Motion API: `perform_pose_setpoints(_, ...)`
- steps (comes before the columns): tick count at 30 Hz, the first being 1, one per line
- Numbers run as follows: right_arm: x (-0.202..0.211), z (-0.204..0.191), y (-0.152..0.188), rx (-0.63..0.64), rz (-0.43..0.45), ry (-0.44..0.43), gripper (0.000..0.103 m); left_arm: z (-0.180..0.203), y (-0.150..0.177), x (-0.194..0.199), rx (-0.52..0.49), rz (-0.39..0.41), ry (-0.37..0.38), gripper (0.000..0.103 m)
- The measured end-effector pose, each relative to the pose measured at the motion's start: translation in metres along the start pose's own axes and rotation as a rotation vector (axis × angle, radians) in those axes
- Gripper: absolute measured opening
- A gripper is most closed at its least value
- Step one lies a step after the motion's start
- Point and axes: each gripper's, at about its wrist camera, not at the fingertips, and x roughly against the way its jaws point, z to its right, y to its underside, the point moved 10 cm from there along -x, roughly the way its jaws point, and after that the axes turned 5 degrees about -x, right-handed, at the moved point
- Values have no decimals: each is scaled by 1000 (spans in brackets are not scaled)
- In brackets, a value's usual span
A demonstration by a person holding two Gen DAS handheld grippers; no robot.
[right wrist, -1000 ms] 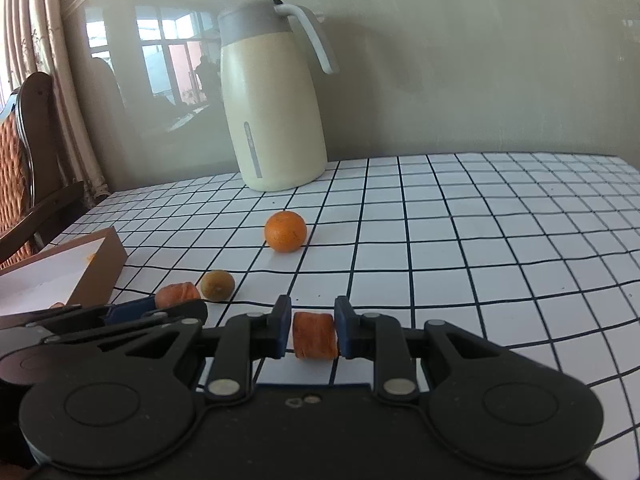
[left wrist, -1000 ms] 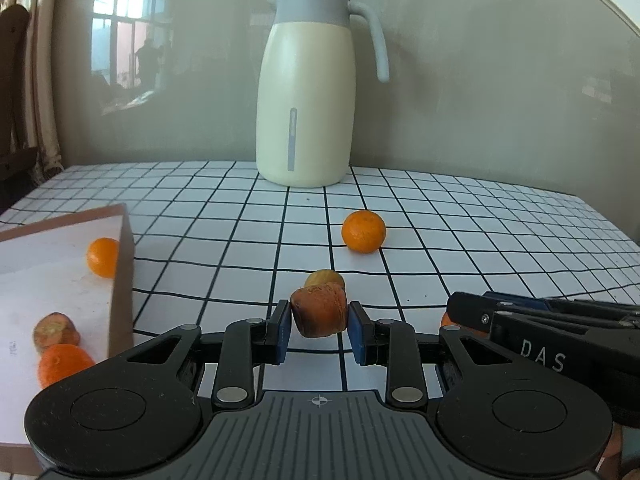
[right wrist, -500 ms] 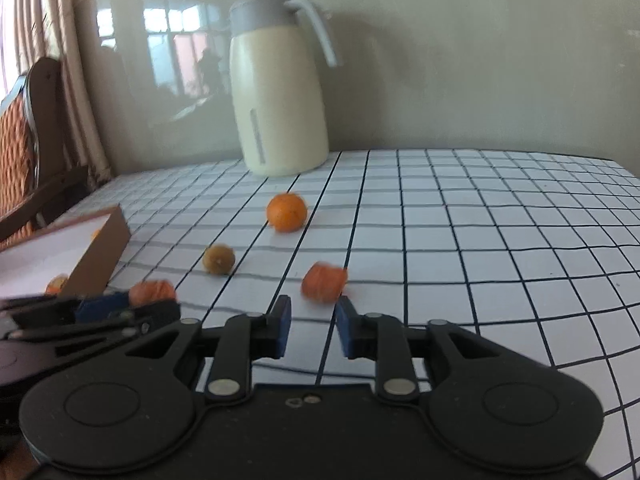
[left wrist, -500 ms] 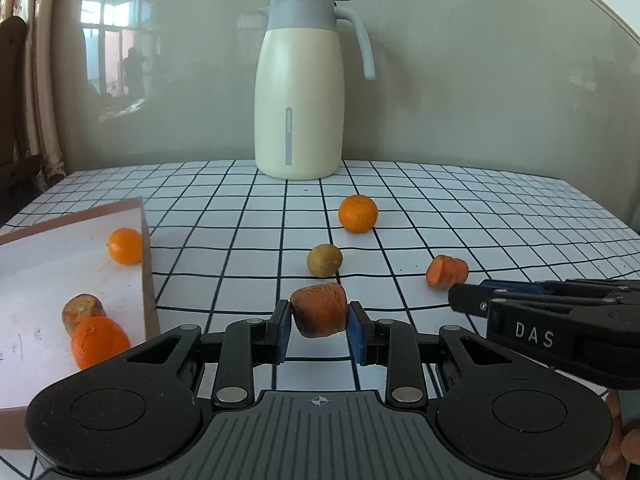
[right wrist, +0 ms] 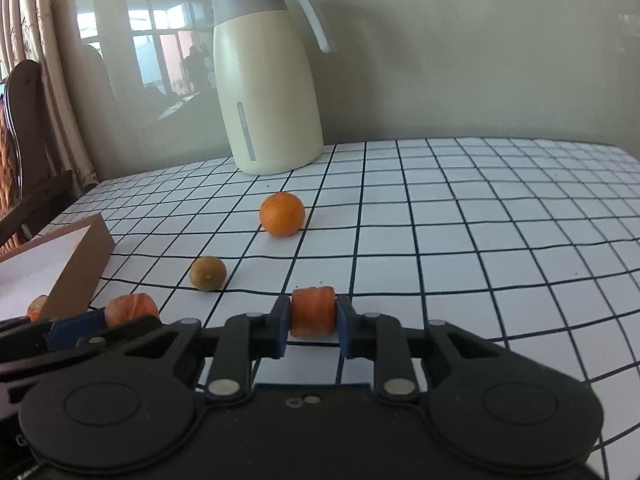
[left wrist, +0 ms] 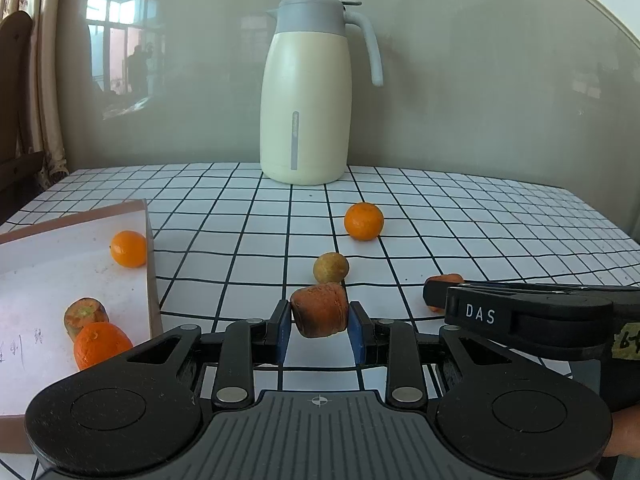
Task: Organize fruits
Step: 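Carry the cut piece in the left gripper over the box while the right gripper carries the carrot chunk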
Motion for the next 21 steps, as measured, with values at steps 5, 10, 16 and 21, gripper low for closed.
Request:
perform_pose_setpoints(5, 19, -5, -5, 16, 39, -23, 15, 0, -2, 3, 1, 11, -1, 31)
perform_pose_setpoints(10, 46, -17, -9, 15, 67, -99, 15, -4, -6, 15, -5, 33, -2, 31)
perform_pose_setpoints(16, 79, -45, -17, 31, 113, -204, 15, -21, -10, 45, -2, 72, -15, 31)
perform_pose_setpoints(21, 89, -80, -16, 75, 122, -281, 15, -49, -9, 68, 11, 96, -63, 31)
